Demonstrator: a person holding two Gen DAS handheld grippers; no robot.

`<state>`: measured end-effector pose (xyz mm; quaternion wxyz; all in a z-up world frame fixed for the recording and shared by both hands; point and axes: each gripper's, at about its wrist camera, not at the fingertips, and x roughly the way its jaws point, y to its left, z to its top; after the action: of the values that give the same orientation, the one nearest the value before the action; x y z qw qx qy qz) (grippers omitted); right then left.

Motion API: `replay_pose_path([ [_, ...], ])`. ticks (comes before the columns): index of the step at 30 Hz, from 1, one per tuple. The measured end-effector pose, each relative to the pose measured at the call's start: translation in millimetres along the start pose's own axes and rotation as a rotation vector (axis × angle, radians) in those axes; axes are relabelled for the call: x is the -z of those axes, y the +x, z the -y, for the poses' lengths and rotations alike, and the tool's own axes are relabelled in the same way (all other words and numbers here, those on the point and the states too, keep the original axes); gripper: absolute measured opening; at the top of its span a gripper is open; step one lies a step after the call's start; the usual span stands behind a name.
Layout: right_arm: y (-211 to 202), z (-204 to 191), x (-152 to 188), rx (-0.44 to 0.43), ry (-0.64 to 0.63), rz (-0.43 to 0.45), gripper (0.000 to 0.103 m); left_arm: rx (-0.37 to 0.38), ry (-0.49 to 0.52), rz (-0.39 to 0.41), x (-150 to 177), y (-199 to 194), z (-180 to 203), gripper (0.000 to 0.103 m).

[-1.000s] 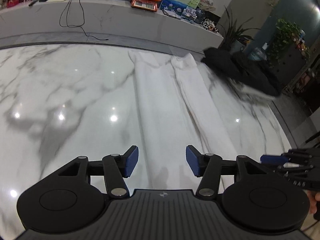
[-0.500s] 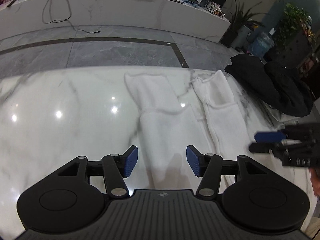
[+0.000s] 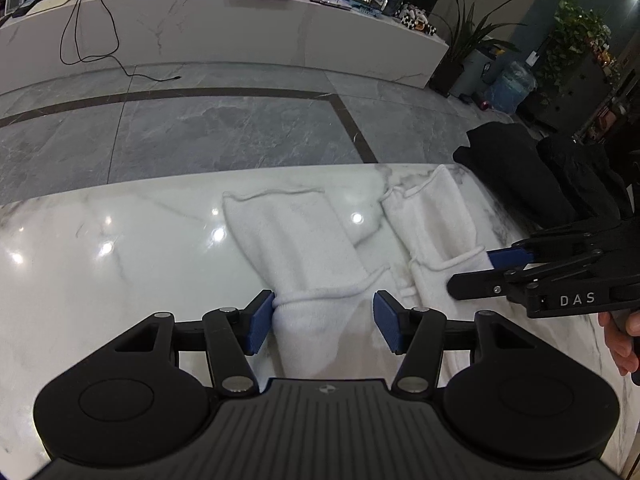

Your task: Fold clothes

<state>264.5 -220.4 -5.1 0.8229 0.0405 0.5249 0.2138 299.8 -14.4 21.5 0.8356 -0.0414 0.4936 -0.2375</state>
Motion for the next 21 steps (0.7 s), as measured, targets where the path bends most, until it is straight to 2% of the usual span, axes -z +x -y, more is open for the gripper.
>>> replay_pose_path([
  [2, 1.6, 1.2, -0.1, -0.004, -0.006, -0.001, 0.034, -0.002, 0.014, 0.011, 0.7, -0.2, 1.5, 0.05],
  [4, 1.5, 1.0, 0.5, 0.004, -0.017, 0.003, 0.031, -0.013, 0.026, 0.019, 0.3, 0.2, 2.8, 0.043],
  [5, 1.2, 0.1, 0.7, 0.014, -0.025, 0.001, 0.024, -0.018, 0.023, 0.02, -0.4, 0.1, 2.4, 0.032],
  [6, 0.3, -1.0, 0.7, 0.023, -0.03, 0.001, 0.022, -0.022, 0.021, 0.021, -1.0, 0.0, 2.0, 0.025],
  [8, -3.3, -2.5, 0.5, 0.024, -0.029, 0.007, 0.015, -0.006, -0.007, 0.036, -2.7, -6.2, -0.6, 0.015],
  [11, -20.8, -8.0, 0.0, -0.002, -0.04, 0.037, 0.014, 0.051, -0.027, 0.078, -6.4, -26.4, 1.2, 0.014],
  [16, -60.1, -26.6, 3.5, -0.031, -0.101, 0.071, 0.013, 0.089, 0.062, 0.116, -7.0, -68.7, 23.4, 0.013],
  [21, -99.7, -48.0, 23.2, -0.092, -0.195, 0.091, 0.012, 0.151, 0.169, 0.131, 11.0, -106.4, 43.1, 0.013],
])
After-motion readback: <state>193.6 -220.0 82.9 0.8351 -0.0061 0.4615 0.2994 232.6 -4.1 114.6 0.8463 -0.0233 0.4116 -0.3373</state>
